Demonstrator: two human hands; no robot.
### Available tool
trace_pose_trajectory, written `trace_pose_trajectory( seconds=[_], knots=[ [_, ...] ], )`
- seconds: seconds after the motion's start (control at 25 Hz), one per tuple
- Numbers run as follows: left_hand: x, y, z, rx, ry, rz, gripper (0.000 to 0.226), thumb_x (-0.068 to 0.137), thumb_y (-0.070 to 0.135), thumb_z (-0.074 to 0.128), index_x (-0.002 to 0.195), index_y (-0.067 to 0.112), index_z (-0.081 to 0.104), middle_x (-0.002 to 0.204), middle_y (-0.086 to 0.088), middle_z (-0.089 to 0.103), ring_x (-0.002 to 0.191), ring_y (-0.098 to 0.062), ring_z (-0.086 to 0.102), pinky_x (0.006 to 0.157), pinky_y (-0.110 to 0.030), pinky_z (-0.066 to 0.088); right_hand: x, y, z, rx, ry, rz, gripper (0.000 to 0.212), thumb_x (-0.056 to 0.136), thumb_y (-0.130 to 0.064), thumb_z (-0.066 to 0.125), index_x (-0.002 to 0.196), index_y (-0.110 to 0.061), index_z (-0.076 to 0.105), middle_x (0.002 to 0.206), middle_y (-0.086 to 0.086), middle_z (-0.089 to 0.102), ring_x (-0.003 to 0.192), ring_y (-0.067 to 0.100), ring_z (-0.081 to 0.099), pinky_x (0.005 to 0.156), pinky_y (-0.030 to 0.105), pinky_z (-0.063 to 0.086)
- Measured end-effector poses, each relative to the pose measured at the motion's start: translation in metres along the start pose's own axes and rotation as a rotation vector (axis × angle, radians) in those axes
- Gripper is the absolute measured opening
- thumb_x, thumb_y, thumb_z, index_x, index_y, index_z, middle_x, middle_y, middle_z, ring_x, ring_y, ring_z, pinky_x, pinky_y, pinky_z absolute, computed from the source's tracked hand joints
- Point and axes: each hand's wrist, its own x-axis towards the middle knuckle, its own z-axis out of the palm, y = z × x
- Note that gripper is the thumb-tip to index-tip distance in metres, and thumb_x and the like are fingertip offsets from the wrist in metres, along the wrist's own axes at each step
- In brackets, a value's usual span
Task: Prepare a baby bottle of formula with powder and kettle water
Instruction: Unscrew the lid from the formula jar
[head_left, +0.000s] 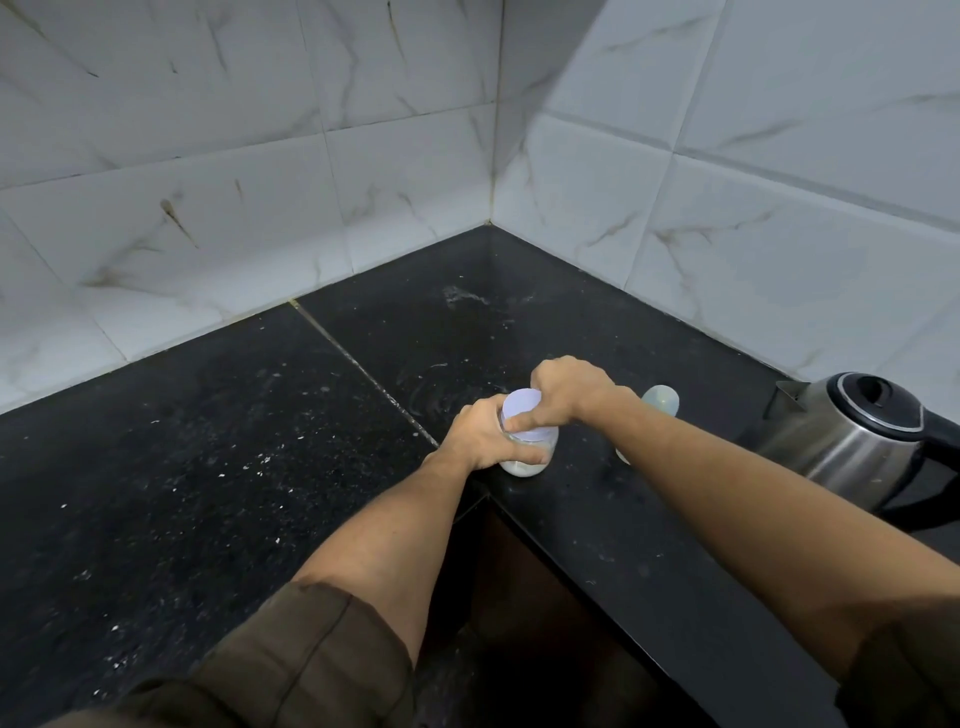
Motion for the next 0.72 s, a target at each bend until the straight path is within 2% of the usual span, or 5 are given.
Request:
trace_pose_trajectory(
  seconds=[0.12,0.24,0.36,0.48,0.72],
  knots=[
    [0.002,0.001,-0.001,0.027,-0.007,0.0,0.075,0.041,0.057,0.092,0.11,0.039,0.066,0.098,0.015,0.073,0.103,-0.01,0.065,0.092,-0.038,0.057,0.0,0.0,-0.005,0.053,-0.08,-0.136,0.051,0.073,-0.038,0.086,0.119,-0.024,0.071,0.11,-0.001,0.068,0.102,0.025,0.064,0.086,0.043,0.059],
    [0.004,-0.001,-0.001,0.031,-0.012,-0.012,0.077,0.039,0.059,0.092,0.108,0.035,0.066,0.1,0.013,0.072,0.104,-0.01,0.065,0.092,-0.038,0.058,-0.001,-0.001,-0.012,0.041,-0.219,-0.248,0.075,0.074,-0.011,0.078,0.141,-0.035,0.059,0.135,-0.004,0.057,0.122,0.027,0.057,0.098,0.048,0.057],
    [0.004,-0.001,-0.001,0.025,-0.016,-0.005,0.075,0.04,0.057,0.092,0.107,0.035,0.065,0.097,0.012,0.072,0.1,-0.01,0.067,0.09,-0.038,0.058,0.0,-0.005,-0.006,0.049,-0.149,-0.155,0.094,0.074,-0.037,0.082,0.157,-0.026,0.039,0.145,0.0,0.045,0.131,0.029,0.052,0.101,0.046,0.054],
    [0.003,-0.001,-0.001,0.023,-0.02,0.002,0.071,0.044,0.054,0.093,0.106,0.035,0.066,0.093,0.013,0.073,0.096,-0.009,0.068,0.088,-0.038,0.059,-0.004,-0.008,-0.003,0.008,-0.009,0.016,0.08,0.07,-0.071,0.078,0.128,-0.019,0.061,0.121,0.001,0.061,0.107,0.025,0.064,0.084,0.038,0.055],
    [0.002,-0.002,-0.002,0.008,-0.011,-0.001,0.074,0.04,0.056,0.092,0.107,0.035,0.067,0.098,0.013,0.073,0.098,-0.009,0.068,0.089,-0.038,0.059,-0.001,-0.005,-0.01,-0.012,-0.16,-0.229,0.066,0.071,-0.016,0.084,0.132,-0.031,0.065,0.123,-0.001,0.059,0.115,0.028,0.061,0.091,0.045,0.059]
  ],
)
